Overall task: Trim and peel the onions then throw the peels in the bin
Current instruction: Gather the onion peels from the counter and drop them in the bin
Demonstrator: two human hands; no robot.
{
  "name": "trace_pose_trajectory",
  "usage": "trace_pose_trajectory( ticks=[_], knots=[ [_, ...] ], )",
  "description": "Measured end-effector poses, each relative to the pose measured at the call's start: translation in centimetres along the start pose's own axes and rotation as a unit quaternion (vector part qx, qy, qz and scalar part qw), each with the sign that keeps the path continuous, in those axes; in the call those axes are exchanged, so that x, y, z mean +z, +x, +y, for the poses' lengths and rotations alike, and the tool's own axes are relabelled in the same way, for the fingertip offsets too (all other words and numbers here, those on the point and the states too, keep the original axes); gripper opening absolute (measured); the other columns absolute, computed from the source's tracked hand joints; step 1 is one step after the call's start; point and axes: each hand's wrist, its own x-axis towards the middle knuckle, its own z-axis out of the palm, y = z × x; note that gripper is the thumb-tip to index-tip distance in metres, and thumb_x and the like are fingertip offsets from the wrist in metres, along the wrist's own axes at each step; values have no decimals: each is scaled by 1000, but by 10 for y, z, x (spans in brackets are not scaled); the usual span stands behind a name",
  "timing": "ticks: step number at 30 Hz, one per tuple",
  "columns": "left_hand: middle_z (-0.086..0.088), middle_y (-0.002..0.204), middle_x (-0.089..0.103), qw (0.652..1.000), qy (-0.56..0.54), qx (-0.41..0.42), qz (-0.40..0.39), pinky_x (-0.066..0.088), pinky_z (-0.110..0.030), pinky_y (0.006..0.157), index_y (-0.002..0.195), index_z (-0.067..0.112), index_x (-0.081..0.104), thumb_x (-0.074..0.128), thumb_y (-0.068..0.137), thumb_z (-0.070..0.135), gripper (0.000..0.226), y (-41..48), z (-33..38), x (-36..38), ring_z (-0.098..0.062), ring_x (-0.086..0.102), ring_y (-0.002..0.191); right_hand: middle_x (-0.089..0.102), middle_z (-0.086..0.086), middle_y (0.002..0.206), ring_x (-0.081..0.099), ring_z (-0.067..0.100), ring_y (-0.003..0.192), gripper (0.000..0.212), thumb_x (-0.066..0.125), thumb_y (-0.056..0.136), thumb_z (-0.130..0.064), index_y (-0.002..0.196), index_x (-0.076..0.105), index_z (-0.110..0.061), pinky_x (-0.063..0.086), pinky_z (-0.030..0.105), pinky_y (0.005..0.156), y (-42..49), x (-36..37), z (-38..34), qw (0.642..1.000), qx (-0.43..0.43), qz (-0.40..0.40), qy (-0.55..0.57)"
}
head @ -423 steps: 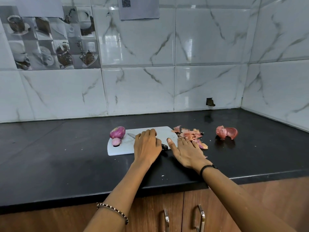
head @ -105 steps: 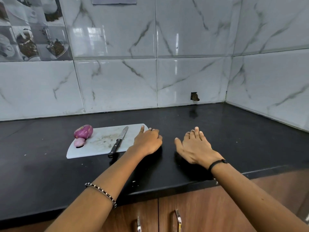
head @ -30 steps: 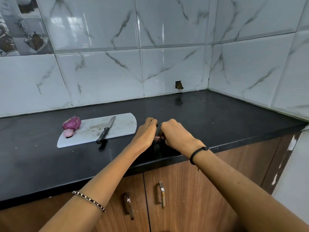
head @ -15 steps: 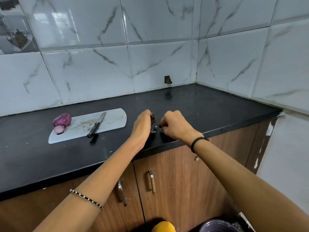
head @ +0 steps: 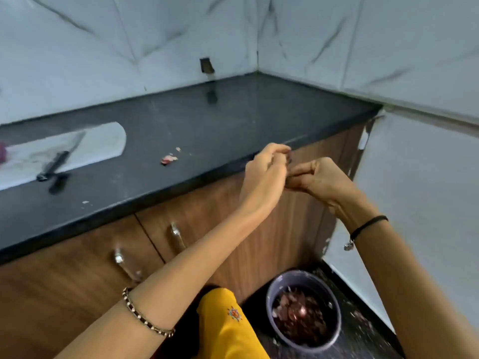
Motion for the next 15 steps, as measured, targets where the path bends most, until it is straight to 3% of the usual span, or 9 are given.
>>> trace_pose_trajectory(
  ticks=[4, 9, 11, 15],
  knots=[
    [-2, 125, 69, 994, 78, -22, -73, 45, -21, 94, 128, 19, 65, 43, 103, 13, 34, -16, -43, 52, -10, 61, 114, 74, 11, 79, 72, 5, 68, 14, 69, 83, 12, 93, 76, 5, 55, 12, 66, -15, -16, 68, 998, 61, 8, -15],
    [-9, 128, 68, 970, 136, -148, -134, 39, -19, 87, 127, 11, 65, 45, 100, 9, 34, -13, -125, 93, -21, 59, 121, 74, -7, 68, 69, 10, 78, 21, 81, 75, -5, 72, 80, -25, 53, 27, 74, -2, -21, 184, 970, 170, 31, -169],
    [-10, 124, 69, 951, 166, -192, -178, 35, -19, 80, 122, 8, 68, 47, 99, 9, 31, -12, -159, 105, -22, 60, 117, 74, 2, 71, 70, 18, 81, 14, 80, 75, -13, 66, 76, -23, 52, 33, 73, 5, -18, 226, 950, 196, 21, -242],
    [-10, 92, 64, 913, 206, -277, -217, 37, -26, 64, 95, 8, 67, 50, 94, 10, 18, -13, -219, 118, -20, 56, 86, 74, 16, 88, 67, 32, 95, 11, 69, 83, -11, 78, 78, -9, 39, 26, 73, 10, -6, 290, 917, 231, 3, -324]
  ],
)
